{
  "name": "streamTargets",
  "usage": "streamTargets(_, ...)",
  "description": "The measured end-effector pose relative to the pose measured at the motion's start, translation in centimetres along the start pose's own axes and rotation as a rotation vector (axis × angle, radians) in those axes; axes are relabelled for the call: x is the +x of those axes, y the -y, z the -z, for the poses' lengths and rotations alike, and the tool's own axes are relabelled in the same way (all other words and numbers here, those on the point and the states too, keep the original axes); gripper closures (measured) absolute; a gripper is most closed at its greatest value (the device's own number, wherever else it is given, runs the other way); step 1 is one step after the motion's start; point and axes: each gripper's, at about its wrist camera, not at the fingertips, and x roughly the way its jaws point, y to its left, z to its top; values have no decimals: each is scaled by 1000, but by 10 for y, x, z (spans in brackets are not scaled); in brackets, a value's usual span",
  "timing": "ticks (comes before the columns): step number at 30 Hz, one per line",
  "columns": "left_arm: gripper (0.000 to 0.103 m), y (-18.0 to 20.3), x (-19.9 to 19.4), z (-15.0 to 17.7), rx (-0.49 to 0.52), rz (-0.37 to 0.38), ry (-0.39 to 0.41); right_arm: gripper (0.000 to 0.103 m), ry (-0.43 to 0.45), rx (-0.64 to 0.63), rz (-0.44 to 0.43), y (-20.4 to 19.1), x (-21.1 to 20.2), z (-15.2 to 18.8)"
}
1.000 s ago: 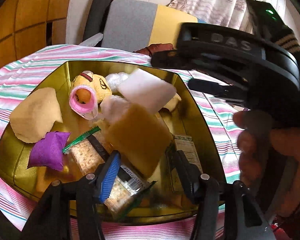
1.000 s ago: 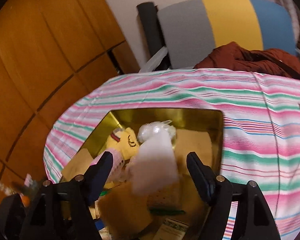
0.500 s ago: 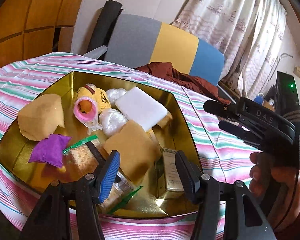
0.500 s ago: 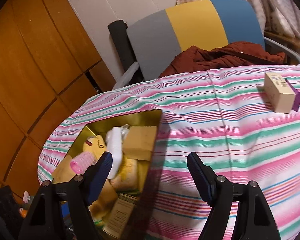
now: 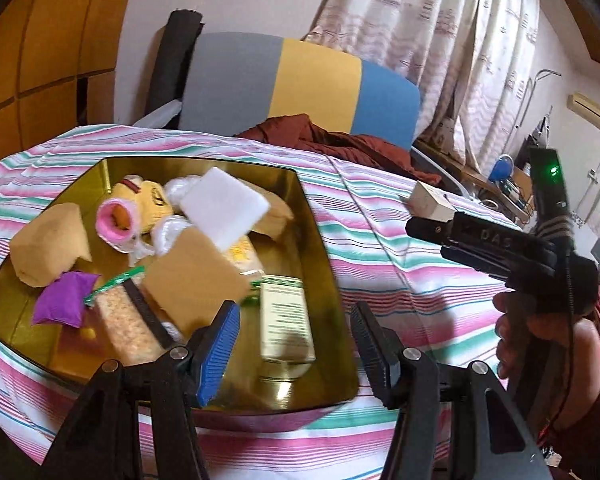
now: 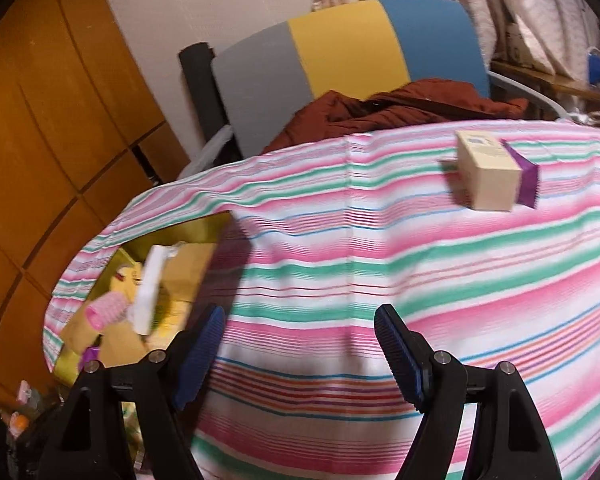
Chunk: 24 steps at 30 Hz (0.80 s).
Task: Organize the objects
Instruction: 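Move both tools back toward the cream box and purple packet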
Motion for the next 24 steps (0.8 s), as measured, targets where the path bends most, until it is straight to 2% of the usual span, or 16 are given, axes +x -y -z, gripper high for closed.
streamTargets(11, 44, 47, 11, -2, 93, 54, -44, 25, 19, 75, 108, 71, -13, 0)
streamTargets(24, 44, 98, 49, -10, 156, 108, -129, 25, 43, 134, 217, 142, -23, -15)
